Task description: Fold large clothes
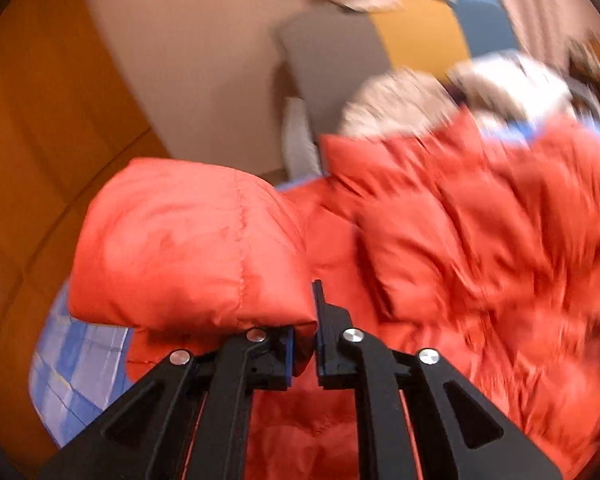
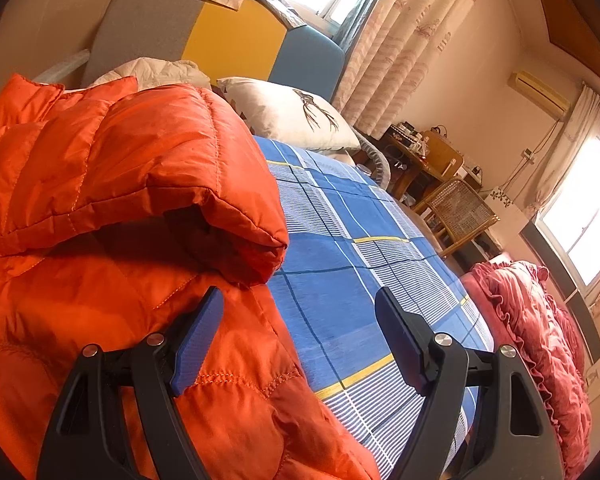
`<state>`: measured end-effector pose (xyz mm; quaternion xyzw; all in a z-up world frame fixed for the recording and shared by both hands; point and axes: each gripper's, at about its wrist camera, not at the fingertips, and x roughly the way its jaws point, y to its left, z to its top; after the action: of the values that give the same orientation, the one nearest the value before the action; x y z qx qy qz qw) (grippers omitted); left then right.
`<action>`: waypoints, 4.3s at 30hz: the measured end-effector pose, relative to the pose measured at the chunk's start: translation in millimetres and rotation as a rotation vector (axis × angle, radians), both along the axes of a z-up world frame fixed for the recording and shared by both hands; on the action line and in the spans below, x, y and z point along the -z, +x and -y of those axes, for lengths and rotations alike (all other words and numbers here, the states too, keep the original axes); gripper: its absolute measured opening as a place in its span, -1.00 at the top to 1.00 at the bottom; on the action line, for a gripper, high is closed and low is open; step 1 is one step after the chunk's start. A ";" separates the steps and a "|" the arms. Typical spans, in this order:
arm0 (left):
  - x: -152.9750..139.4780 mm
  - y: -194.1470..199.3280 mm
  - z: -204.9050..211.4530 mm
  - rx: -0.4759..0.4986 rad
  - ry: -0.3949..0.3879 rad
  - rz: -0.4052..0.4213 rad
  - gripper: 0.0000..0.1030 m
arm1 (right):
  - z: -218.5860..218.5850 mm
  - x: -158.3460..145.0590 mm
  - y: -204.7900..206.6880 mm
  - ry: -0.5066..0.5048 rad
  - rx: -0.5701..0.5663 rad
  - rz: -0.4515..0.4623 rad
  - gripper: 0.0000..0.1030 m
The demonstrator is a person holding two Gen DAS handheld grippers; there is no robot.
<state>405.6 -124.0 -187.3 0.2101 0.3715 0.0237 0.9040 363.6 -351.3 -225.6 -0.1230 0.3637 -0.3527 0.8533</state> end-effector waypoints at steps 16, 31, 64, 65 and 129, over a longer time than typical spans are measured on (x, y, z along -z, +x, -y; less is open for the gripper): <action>-3.5 -71.6 45.7 0.190 0.050 0.064 -0.70 | -0.2 0.7 -3.1 0.009 -0.015 0.009 -0.50; 16.7 -64.8 -89.9 -0.198 -0.151 -0.020 -0.66 | -26.6 -12.2 -14.4 -0.027 -0.125 0.038 -0.50; 46.9 -77.0 -160.9 -0.388 -0.229 0.004 -0.77 | -129.8 -28.8 78.3 0.428 -0.600 -0.002 0.16; 47.9 -76.6 -161.3 -0.387 -0.231 0.003 -0.78 | -129.1 -25.2 82.3 0.466 -0.607 -0.019 0.36; 52.5 21.2 -151.6 -0.343 -0.228 -0.047 -0.87 | 7.1 23.5 95.4 0.318 -0.279 -0.071 0.96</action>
<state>426.8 27.6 -239.8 0.0405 0.4230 0.1300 0.8959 459.0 -358.4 -249.2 -0.0486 0.4240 -0.1647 0.8893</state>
